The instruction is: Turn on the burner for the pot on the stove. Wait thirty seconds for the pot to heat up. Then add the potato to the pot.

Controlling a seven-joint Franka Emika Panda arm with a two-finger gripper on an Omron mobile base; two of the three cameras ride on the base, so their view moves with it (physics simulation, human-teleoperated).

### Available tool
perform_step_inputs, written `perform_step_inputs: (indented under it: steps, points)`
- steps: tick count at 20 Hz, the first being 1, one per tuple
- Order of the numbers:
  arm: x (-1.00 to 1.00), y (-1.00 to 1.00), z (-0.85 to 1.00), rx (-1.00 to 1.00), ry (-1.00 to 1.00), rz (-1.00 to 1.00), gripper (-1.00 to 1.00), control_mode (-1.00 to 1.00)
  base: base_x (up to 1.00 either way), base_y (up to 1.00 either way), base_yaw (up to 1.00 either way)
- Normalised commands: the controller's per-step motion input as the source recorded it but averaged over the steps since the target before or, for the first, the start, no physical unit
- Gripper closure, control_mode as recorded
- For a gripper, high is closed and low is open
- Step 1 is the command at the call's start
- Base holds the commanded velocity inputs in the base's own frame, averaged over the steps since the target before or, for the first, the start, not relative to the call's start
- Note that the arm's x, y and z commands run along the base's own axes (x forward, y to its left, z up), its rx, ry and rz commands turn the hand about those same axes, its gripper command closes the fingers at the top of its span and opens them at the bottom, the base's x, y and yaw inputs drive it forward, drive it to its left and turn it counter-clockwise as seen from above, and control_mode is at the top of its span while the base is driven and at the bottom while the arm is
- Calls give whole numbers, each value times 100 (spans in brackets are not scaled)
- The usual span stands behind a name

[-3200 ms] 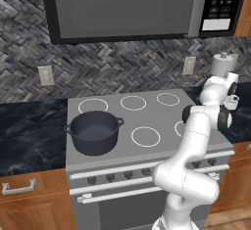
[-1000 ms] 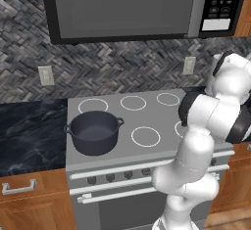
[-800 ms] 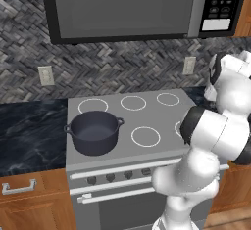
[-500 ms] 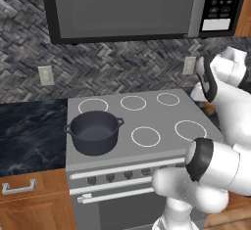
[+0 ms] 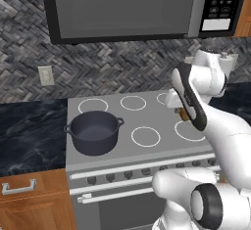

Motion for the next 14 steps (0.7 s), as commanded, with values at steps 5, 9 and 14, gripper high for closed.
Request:
perform_step_inputs:
  steps: [5,9,14]
  points:
    - [0,100,17,0,0,13,100,-100,0,0,0]
    - [0,100,28,0,0,16,100,-100,0,0,0]
    - [4,100,17,0,0,18,100,-100,0,0,0]
